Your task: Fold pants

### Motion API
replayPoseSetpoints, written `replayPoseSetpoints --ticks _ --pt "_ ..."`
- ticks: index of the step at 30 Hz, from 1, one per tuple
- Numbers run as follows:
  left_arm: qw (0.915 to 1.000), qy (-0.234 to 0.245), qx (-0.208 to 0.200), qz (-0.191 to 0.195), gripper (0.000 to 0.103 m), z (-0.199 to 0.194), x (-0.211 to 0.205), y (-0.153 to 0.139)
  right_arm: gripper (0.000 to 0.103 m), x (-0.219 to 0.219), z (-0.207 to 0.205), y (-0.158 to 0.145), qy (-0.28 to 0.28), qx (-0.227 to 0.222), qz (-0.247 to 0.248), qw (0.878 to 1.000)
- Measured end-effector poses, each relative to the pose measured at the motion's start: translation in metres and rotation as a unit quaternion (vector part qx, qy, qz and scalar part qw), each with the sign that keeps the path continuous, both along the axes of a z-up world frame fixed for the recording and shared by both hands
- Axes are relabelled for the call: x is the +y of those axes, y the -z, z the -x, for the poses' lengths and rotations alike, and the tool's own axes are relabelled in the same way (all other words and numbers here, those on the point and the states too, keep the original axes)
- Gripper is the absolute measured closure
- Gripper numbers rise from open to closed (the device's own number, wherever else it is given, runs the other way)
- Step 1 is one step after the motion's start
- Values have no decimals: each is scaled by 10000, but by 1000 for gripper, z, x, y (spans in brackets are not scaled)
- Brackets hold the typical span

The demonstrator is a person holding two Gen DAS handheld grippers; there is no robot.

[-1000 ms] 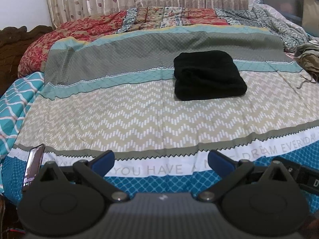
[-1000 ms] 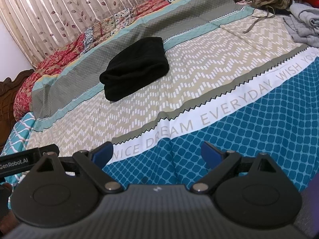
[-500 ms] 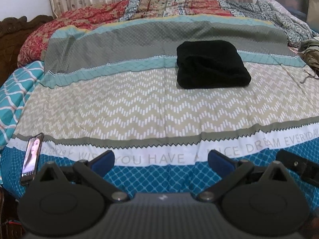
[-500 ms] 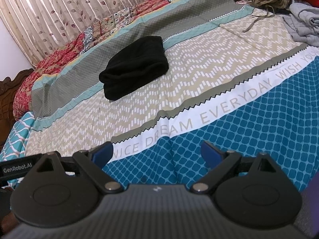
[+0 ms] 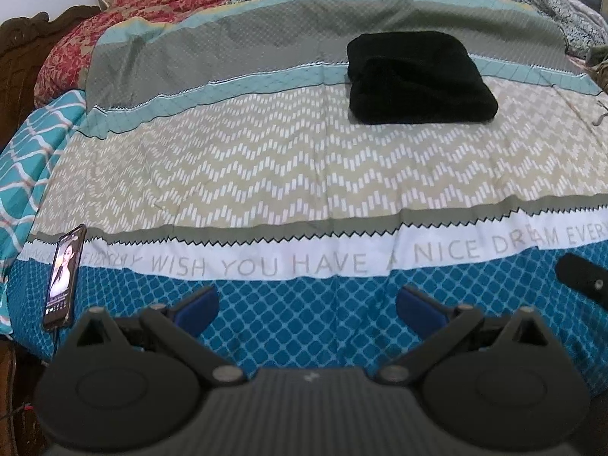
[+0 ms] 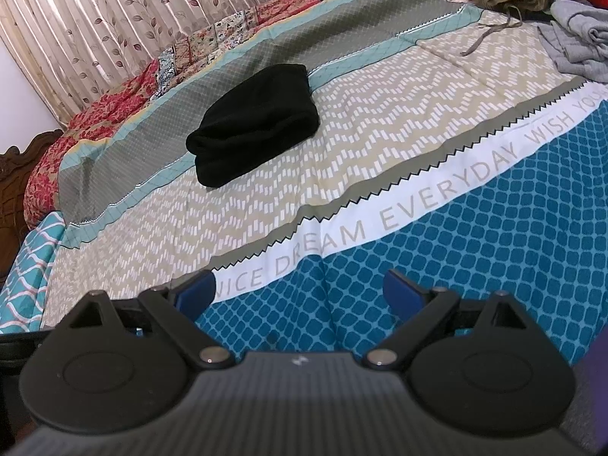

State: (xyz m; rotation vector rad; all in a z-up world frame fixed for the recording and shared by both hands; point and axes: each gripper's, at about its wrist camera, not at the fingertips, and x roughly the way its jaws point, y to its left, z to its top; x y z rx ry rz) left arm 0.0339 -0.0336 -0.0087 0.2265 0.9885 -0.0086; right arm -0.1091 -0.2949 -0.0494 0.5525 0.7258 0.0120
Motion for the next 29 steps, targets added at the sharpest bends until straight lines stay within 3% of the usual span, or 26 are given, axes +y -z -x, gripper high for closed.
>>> replayPoseSetpoints --ticks 20,29 --pt "9999 25 156 -42 0 -2 -1 6 7 -1 0 0 -13 -36 30 10000" --pt "9995 246 64 189 0 1 -3 2 7 0 0 -1 -28 -45 61 10000"
